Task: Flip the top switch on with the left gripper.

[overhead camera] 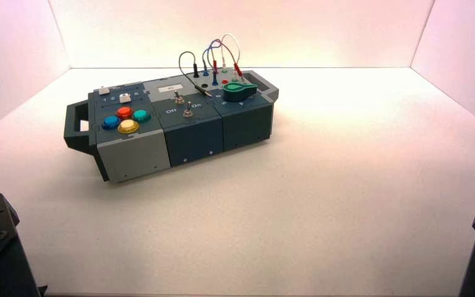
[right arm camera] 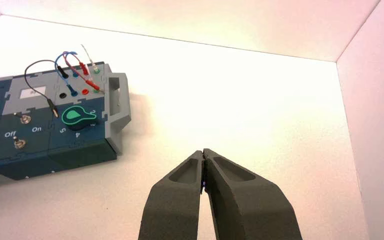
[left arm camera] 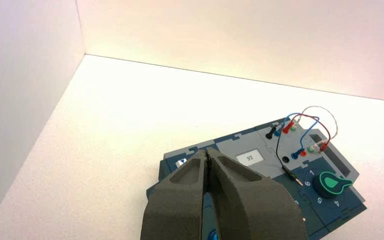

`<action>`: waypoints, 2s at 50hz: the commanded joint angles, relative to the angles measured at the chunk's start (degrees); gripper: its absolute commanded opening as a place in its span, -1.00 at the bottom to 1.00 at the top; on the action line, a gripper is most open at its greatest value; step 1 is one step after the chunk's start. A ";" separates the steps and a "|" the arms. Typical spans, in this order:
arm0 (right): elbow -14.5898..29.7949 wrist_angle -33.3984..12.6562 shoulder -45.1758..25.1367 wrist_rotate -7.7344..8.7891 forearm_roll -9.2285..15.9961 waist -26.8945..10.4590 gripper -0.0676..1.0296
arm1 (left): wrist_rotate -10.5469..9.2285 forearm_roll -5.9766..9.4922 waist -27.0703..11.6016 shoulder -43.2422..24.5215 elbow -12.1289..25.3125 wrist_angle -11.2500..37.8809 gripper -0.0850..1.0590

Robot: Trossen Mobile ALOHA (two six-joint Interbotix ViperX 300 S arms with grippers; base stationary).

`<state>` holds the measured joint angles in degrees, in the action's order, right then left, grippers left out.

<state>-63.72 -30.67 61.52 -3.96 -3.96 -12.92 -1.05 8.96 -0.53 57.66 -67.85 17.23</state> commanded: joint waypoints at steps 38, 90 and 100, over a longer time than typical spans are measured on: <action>10.63 -0.09 -18.81 0.18 5.01 -9.49 -0.91 | 0.09 0.00 -9.76 -21.53 7.03 0.53 -0.91; 20.13 8.17 -43.51 0.09 5.27 -11.69 -0.91 | -0.79 0.70 -19.60 -53.79 23.73 5.10 -0.91; 26.46 8.44 -54.32 0.09 6.68 -12.04 -0.91 | -0.79 0.97 -20.65 -53.79 23.64 5.10 -0.91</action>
<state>-41.22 -22.68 10.28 -3.69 1.85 -24.61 -1.76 9.76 -20.65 3.16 -45.35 22.50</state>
